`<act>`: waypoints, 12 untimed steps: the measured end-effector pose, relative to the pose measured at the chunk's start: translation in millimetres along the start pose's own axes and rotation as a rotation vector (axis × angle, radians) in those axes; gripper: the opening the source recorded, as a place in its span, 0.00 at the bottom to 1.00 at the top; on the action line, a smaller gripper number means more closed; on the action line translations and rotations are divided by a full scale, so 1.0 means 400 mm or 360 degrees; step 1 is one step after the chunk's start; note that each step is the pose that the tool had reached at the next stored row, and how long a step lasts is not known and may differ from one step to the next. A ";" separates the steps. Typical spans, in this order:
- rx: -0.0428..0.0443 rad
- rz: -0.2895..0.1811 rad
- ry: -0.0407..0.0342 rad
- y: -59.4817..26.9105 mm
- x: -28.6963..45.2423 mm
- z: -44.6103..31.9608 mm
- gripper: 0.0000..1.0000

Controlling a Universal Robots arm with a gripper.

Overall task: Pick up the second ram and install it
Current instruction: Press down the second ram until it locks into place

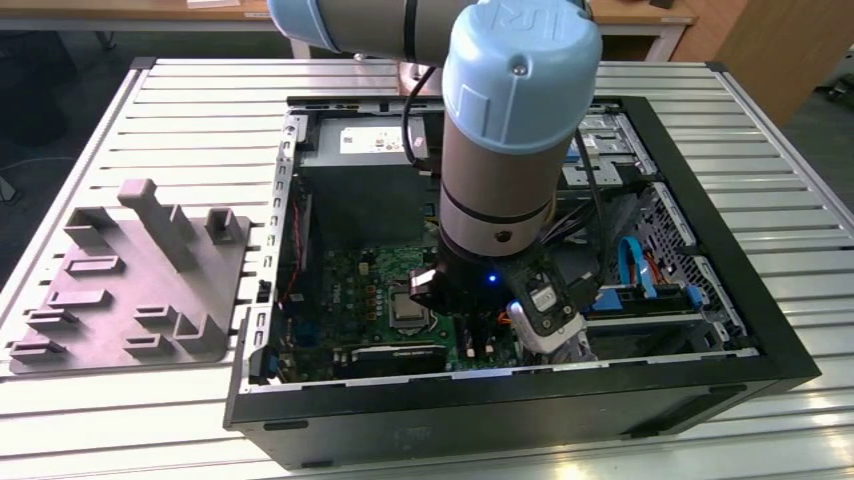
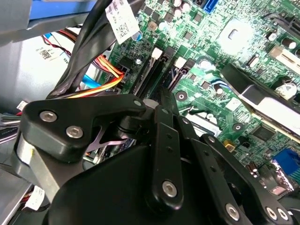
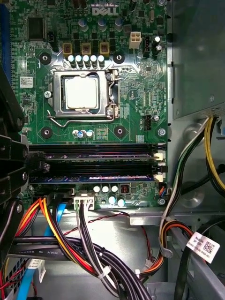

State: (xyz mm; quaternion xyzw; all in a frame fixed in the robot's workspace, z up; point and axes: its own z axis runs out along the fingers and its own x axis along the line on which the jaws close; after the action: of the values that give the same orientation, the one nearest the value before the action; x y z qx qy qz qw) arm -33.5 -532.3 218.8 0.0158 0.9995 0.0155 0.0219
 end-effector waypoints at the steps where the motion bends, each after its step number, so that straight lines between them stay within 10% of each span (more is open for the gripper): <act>1: 0.0000 0.0000 0.0000 0.000 0.000 0.001 0.10; 12: -0.0001 0.0000 0.0000 0.000 0.000 0.005 0.10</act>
State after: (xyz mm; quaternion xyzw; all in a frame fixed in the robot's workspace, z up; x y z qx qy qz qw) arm -33.5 -532.2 216.9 0.0158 0.9995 0.0156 0.0220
